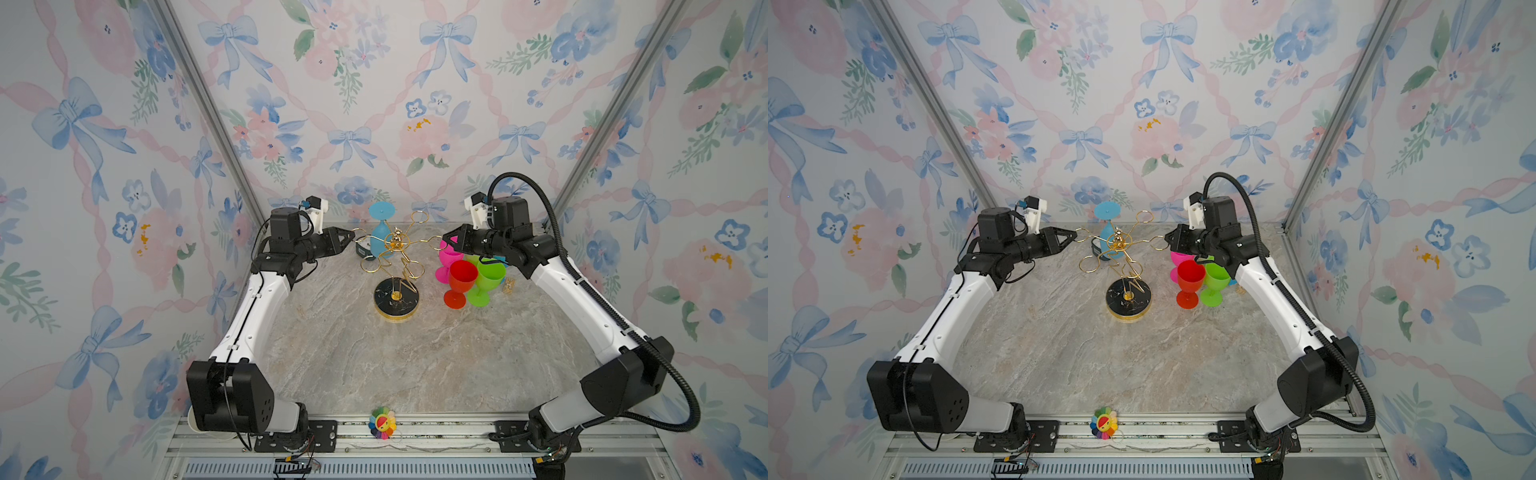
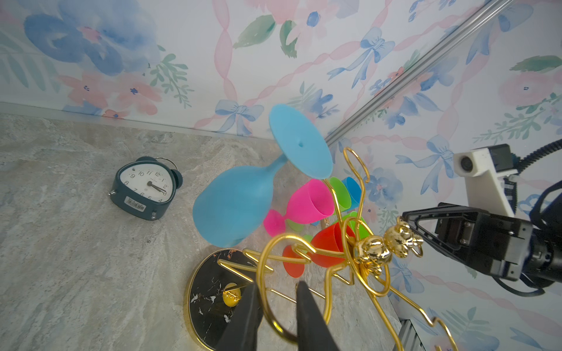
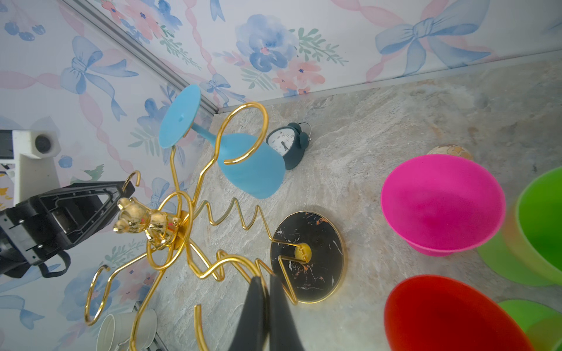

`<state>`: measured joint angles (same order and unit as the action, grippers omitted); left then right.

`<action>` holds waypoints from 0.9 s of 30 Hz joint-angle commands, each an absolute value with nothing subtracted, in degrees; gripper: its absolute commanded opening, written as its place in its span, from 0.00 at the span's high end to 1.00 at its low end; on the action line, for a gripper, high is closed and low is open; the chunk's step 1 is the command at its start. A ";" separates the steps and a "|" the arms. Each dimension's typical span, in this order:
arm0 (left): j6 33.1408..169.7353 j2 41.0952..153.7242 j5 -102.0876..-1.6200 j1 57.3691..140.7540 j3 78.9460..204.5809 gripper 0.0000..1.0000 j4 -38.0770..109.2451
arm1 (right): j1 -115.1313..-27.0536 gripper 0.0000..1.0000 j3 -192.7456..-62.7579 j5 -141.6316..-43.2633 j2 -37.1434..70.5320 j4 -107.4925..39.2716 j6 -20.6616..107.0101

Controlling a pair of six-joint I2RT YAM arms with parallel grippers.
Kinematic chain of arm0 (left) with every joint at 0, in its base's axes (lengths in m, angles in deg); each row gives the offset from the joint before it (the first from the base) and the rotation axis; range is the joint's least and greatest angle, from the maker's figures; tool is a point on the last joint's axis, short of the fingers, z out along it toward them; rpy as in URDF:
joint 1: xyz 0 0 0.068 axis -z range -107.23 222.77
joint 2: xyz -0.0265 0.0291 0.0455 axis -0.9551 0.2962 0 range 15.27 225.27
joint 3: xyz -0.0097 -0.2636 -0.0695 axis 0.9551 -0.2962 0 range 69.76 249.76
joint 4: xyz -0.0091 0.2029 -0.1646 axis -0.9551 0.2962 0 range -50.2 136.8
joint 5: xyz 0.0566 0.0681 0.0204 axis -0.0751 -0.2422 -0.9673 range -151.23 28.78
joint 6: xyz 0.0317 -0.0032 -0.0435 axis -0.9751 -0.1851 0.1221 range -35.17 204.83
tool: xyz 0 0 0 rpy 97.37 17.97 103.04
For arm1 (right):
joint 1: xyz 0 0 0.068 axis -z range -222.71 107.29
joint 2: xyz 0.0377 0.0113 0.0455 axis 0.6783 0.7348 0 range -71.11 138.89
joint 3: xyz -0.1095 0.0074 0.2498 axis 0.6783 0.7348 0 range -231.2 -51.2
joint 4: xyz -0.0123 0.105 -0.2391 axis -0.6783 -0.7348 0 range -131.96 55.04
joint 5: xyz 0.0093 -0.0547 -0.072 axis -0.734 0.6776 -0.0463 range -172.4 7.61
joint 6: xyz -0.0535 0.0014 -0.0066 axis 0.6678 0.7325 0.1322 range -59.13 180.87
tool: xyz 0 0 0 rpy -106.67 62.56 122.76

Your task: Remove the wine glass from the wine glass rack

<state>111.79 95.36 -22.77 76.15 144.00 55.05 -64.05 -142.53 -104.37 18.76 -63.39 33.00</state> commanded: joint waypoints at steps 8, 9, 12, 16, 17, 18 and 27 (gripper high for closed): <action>113.44 87.98 -18.51 78.57 138.92 0.77 56.41 | -60.46 1.00 -149.25 -110.10 27.18 -62.62 32.88; 113.61 87.28 -18.51 78.57 138.38 0.76 56.42 | -60.46 1.00 -149.80 -110.23 27.62 -62.79 33.01; 113.87 85.85 -18.77 78.57 137.54 0.66 56.39 | -60.46 0.97 -150.54 -110.52 28.03 -63.07 33.27; 114.18 85.45 -18.51 78.24 138.73 0.58 56.41 | -60.20 0.80 -150.52 -110.35 27.10 -63.48 33.85; 114.23 85.59 -18.47 77.94 139.37 0.56 56.41 | -59.99 0.74 -150.52 -110.36 26.62 -63.84 34.07; 114.27 85.82 -18.51 77.50 139.99 0.54 56.39 | -59.73 0.64 -150.54 -110.32 25.99 -64.46 34.57; 113.71 89.88 -18.94 70.79 144.20 0.38 56.48 | -55.78 0.34 -147.93 -106.42 15.09 -68.97 38.67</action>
<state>114.24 87.93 -19.23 71.89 142.34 56.67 -57.17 -148.63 -107.85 20.59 -66.97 36.93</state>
